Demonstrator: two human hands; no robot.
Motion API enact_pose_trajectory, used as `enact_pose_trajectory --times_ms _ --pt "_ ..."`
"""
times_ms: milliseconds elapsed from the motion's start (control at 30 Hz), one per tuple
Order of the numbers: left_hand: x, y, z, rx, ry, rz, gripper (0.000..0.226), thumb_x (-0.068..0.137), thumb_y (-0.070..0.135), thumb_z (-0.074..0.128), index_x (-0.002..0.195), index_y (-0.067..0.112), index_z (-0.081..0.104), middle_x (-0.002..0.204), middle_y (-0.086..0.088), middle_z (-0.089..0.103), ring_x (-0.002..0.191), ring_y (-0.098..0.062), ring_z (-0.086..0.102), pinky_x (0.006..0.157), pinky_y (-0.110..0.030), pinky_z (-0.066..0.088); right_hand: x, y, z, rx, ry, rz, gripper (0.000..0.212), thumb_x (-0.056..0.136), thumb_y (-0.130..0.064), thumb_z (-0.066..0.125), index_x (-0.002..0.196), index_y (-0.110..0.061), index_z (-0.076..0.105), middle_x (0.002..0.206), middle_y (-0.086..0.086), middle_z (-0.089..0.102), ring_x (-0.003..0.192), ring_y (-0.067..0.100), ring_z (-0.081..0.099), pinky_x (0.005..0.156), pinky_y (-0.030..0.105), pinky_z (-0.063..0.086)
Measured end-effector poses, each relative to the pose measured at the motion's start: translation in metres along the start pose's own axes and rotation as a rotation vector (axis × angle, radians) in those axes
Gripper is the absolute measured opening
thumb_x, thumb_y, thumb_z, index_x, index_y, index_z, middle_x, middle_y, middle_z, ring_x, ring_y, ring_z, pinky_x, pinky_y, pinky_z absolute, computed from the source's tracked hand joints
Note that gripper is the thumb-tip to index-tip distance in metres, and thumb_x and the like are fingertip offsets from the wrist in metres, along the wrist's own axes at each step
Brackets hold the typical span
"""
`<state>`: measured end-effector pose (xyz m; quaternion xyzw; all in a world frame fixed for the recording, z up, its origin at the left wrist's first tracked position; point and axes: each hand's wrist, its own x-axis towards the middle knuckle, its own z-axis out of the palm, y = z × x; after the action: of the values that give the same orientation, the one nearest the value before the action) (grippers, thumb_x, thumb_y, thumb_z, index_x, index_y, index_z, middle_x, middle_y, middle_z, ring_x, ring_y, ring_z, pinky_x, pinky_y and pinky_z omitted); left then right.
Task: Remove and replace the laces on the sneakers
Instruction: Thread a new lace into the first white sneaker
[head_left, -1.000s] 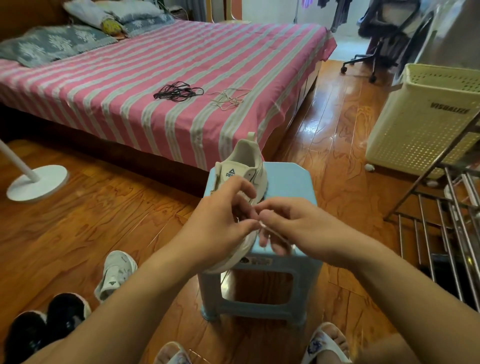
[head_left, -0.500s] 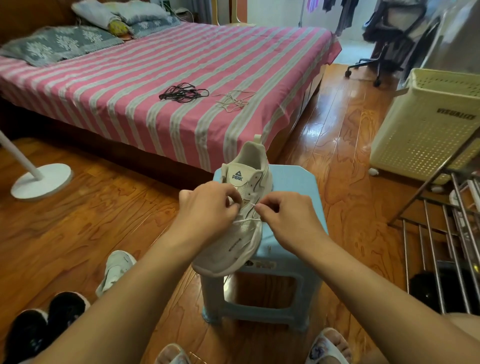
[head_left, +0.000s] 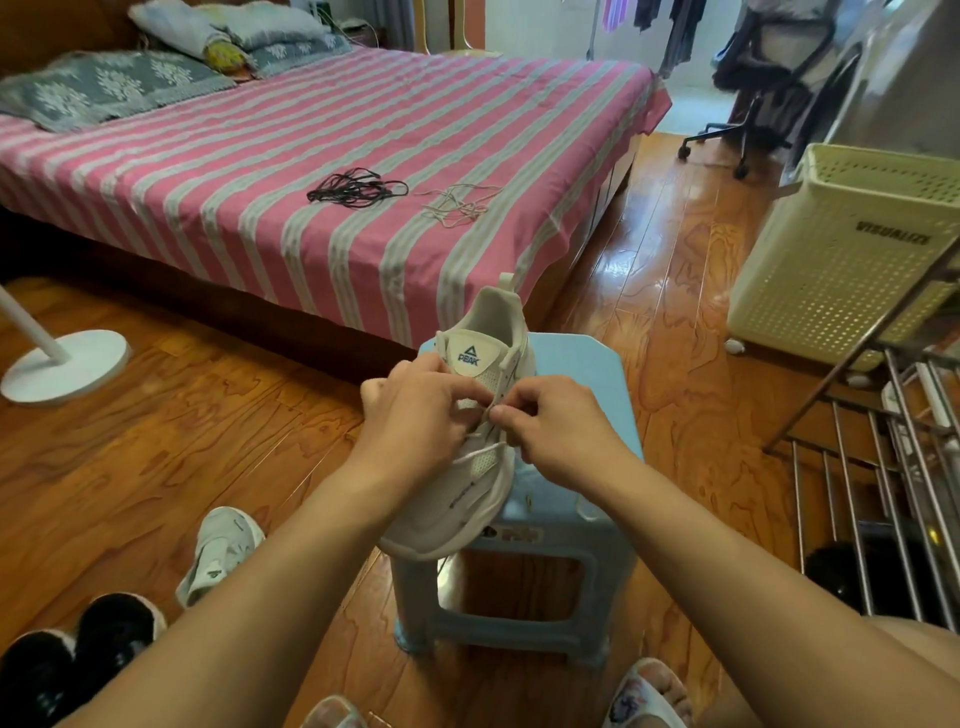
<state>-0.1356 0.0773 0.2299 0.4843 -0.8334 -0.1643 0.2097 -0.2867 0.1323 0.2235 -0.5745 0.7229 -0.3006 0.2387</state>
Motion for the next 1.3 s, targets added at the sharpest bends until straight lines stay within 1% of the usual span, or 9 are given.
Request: enact_pose_trajectory --times_ms 167,300,500,600,700,800,1000,1200,1300 --pt "0.0 -0.006 -0.006 0.07 0.002 0.151 0.012 0.091 0.036 0.074 0.101 0.04 0.079 0.091 0.014 0.045 0.099 -0.017 0.052 0.084 -0.037 0.034 -0.001 0.0 -0.01 -0.335 0.196 -0.379 0.029 0.094 -0.04 0.064 0.118 -0.026 0.059 0.113 -0.004 0.049 0.088 0.017 0.056 0.071 0.035 0.05" --pt "-0.004 -0.003 -0.014 -0.113 0.013 0.083 0.008 0.091 0.026 0.075 0.094 0.031 0.08 0.095 0.012 0.061 0.093 -0.012 0.06 0.083 -0.037 0.051 0.007 0.006 -0.009 -0.371 0.127 -0.461 0.023 0.097 -0.034 0.055 0.097 -0.012 0.064 0.121 0.0 0.037 0.087 0.023 0.056 0.07 0.045 0.053" --pt "0.008 -0.085 -0.106 -1.002 0.772 -0.714 0.014 0.101 0.015 0.058 0.102 0.012 0.072 0.078 -0.001 0.06 0.062 -0.009 0.058 0.059 -0.025 0.053 0.008 0.017 -0.022 -0.371 0.114 -0.475 0.016 0.096 -0.025 0.061 0.095 -0.011 0.07 0.118 -0.001 0.039 0.089 0.019 0.055 0.078 0.042 0.055" --pt "-0.006 -0.143 -0.1 -0.251 0.475 -1.004 0.035 0.1 0.022 0.054 0.132 0.01 0.06 0.113 -0.012 0.056 0.103 -0.029 0.057 0.086 -0.044 0.053 0.005 0.016 -0.022 -0.36 0.097 -0.499 0.015 0.097 -0.021 0.061 0.104 -0.013 0.071 0.121 -0.001 0.038 0.094 0.015 0.053 0.084 0.039 0.055" --pt "-0.005 -0.112 -0.062 0.056 0.193 -0.51 0.056 0.097 0.02 0.061 0.15 0.023 0.045 0.146 -0.012 0.046 0.133 -0.031 0.045 0.109 -0.047 0.042 0.005 0.014 -0.019 -0.387 0.068 -0.498 0.018 0.096 -0.015 0.064 0.113 -0.015 0.07 0.127 -0.002 0.036 0.098 0.014 0.053 0.086 0.035 0.055" --pt "-0.001 -0.052 -0.033 -0.157 -0.025 -0.087 0.04 0.095 0.023 0.068 0.133 0.032 0.059 0.127 0.007 0.066 0.115 -0.013 0.062 0.101 -0.037 0.05 0.007 0.014 -0.019 -0.412 0.07 -0.486 0.023 0.091 -0.01 0.069 0.113 -0.017 0.07 0.128 0.0 0.037 0.098 0.015 0.054 0.085 0.036 0.057" --pt "-0.001 -0.042 -0.022 -0.234 -0.08 -0.126 0.01 0.088 0.023 0.079 0.087 0.026 0.069 0.086 0.01 0.068 0.082 -0.006 0.062 0.07 -0.024 0.047 0.01 0.014 -0.017 -0.445 0.088 -0.503 0.016 0.091 -0.013 0.071 0.107 -0.016 0.069 0.125 0.001 0.039 0.093 0.02 0.058 0.075 0.04 0.059" --pt "0.007 -0.082 -0.062 -0.183 0.427 -0.218 0.005 0.097 0.02 0.068 0.093 0.02 0.065 0.091 0.0 0.063 0.084 -0.018 0.059 0.069 -0.025 0.039 0.011 0.017 -0.039 -0.495 0.095 -0.5 0.012 0.094 -0.016 0.068 0.106 -0.015 0.071 0.127 0.002 0.042 0.097 0.013 0.055 0.081 0.031 0.059" --pt "0.0 -0.085 -0.049 -0.071 0.315 -0.252 0.006 0.097 0.024 0.068 0.099 0.019 0.066 0.099 0.001 0.06 0.094 -0.02 0.059 0.069 -0.024 0.041 0.008 0.014 -0.039 -0.504 0.059 -0.505 0.015 0.094 -0.015 0.068 0.107 -0.02 0.072 0.128 -0.001 0.042 0.095 0.008 0.051 0.082 0.028 0.057"
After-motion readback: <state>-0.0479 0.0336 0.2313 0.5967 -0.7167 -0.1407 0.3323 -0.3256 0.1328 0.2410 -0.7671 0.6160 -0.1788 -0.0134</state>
